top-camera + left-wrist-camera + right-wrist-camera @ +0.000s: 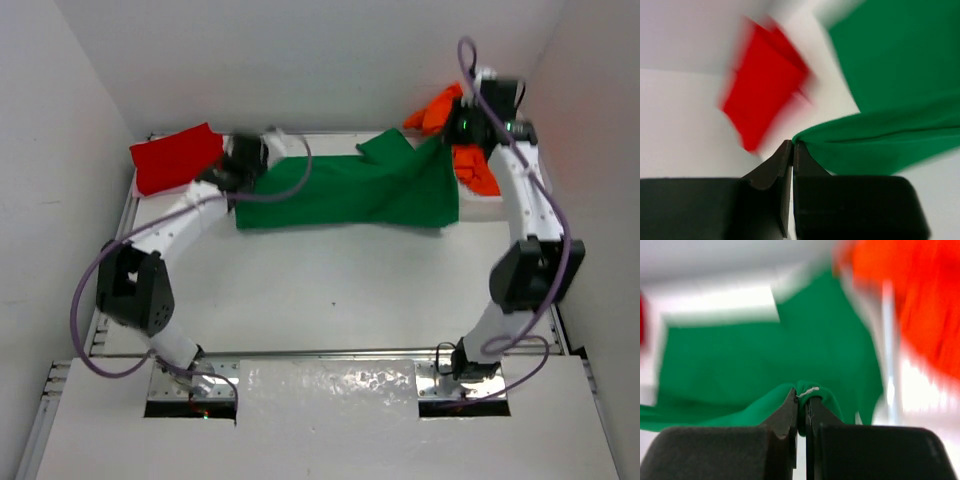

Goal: Fold and stack the t-shirts
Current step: Flatten out the tshirt

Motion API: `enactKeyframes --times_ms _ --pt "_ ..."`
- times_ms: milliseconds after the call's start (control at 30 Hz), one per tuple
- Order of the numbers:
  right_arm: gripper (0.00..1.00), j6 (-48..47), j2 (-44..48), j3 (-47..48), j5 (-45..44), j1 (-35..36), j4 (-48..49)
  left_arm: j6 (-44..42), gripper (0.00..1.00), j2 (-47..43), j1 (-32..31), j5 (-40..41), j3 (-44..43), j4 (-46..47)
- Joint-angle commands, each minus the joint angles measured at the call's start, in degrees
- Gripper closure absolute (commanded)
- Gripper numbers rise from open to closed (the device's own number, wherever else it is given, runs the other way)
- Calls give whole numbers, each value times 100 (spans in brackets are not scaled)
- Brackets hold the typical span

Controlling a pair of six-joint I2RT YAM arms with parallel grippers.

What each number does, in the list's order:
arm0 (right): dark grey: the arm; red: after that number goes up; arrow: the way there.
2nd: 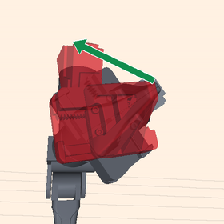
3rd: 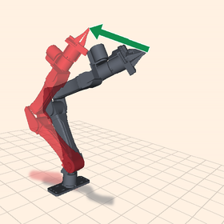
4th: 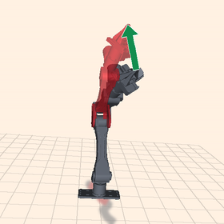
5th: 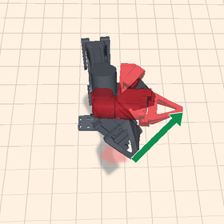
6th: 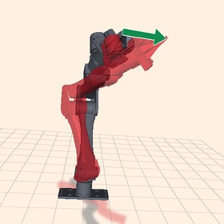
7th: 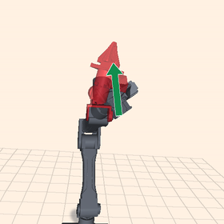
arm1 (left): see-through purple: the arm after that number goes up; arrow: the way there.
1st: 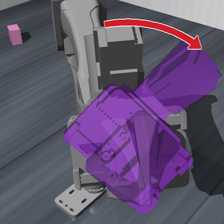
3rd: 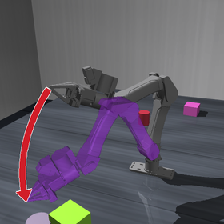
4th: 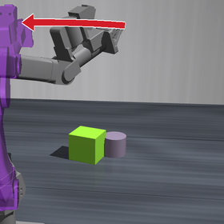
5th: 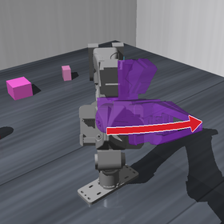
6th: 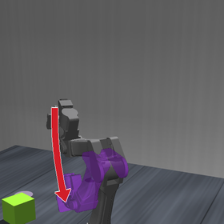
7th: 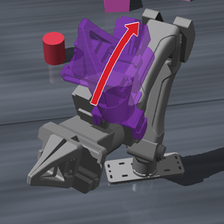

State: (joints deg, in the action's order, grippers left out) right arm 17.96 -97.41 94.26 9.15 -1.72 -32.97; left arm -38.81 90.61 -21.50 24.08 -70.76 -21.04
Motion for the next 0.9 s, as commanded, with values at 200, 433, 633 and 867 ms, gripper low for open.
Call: enactKeyframes --times_ms 200,433,633,867 --pt "100 1026 686 1959 254 -259 1872 374 100 204 814 -657 -4298 240" --pt "100 587 1389 860 395 -259 1240 -65 100 -517 752 -843 -2298 310" --pt "100 490 3100 -1741 342 -250 1531 -601 100 -1334 752 -659 -671 -137" --pt "100 402 4765 -3887 334 -233 785 -672 100 -2204 761 -141 317 -1025"
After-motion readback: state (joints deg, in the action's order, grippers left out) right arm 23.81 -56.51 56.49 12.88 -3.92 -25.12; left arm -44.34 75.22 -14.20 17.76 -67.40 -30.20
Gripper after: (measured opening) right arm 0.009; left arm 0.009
